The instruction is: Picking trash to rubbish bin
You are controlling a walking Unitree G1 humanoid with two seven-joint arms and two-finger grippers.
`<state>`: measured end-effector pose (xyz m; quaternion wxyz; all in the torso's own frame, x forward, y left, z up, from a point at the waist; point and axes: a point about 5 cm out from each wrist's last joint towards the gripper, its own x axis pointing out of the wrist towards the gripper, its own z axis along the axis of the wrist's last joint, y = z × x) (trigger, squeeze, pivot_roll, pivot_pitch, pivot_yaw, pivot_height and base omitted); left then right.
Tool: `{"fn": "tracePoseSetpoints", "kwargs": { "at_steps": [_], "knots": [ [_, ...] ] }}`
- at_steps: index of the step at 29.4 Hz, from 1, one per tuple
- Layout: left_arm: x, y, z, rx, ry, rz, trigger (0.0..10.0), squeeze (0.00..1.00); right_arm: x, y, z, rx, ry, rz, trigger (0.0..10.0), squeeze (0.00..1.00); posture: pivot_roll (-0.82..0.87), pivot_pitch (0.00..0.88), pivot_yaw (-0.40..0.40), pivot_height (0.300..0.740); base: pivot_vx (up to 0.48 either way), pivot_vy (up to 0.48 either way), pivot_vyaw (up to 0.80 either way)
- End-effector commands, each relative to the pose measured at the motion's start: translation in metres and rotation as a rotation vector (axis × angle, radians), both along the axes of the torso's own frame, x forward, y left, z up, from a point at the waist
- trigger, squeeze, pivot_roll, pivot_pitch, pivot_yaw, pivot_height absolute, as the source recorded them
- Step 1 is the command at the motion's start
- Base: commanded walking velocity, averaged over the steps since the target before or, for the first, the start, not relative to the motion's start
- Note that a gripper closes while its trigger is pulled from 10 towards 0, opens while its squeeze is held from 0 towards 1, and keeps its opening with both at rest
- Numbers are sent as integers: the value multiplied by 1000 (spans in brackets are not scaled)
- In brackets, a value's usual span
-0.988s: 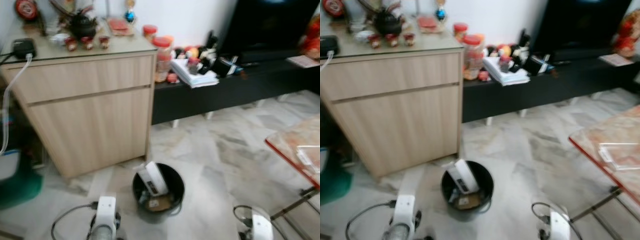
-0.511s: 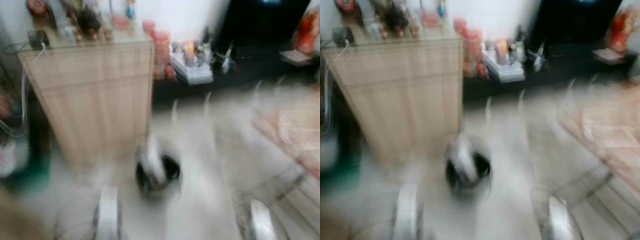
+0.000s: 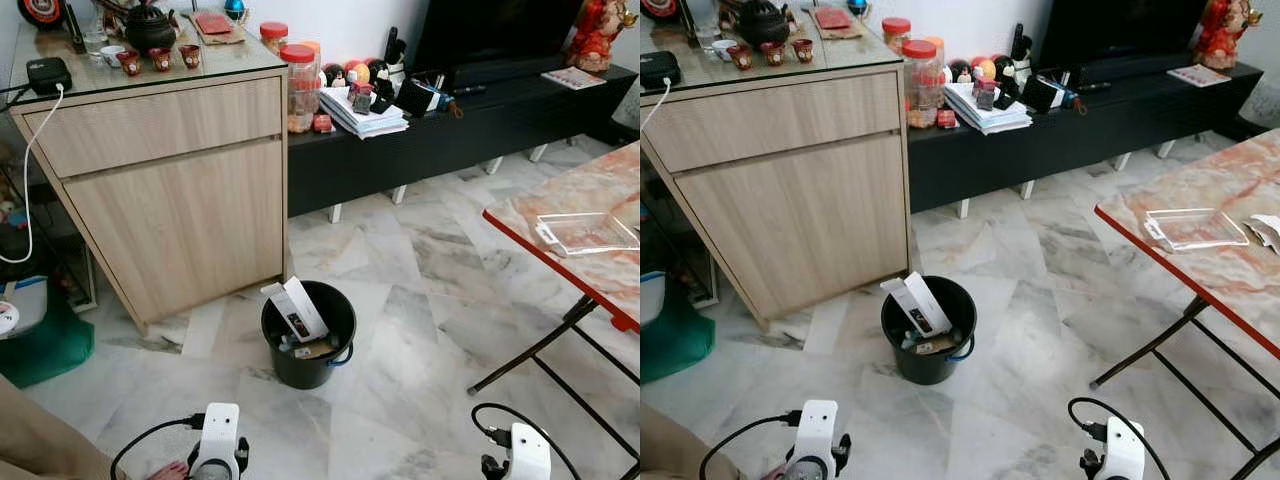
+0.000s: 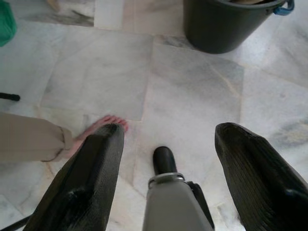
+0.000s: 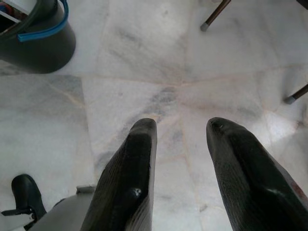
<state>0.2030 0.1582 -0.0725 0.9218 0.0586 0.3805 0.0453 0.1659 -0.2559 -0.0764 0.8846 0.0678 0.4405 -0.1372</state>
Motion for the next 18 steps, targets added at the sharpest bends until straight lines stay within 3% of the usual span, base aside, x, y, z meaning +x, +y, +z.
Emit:
{"fn": "tracePoseSetpoints", "kwargs": {
  "at_steps": [1, 18],
  "knots": [
    [1, -3, 0, -4, 1, -15, 10000, 0, 5, -8, 5, -20, -27, -25, 10000, 0, -74, 0, -108, 740, 0, 0, 0],
    [4, 0, 2, 16, 4, -13, 10000, 0, 4, -5, 3, -19, -5, -10, 10000, 0, -73, 0, -104, 740, 0, 0, -739]
  ]
}}
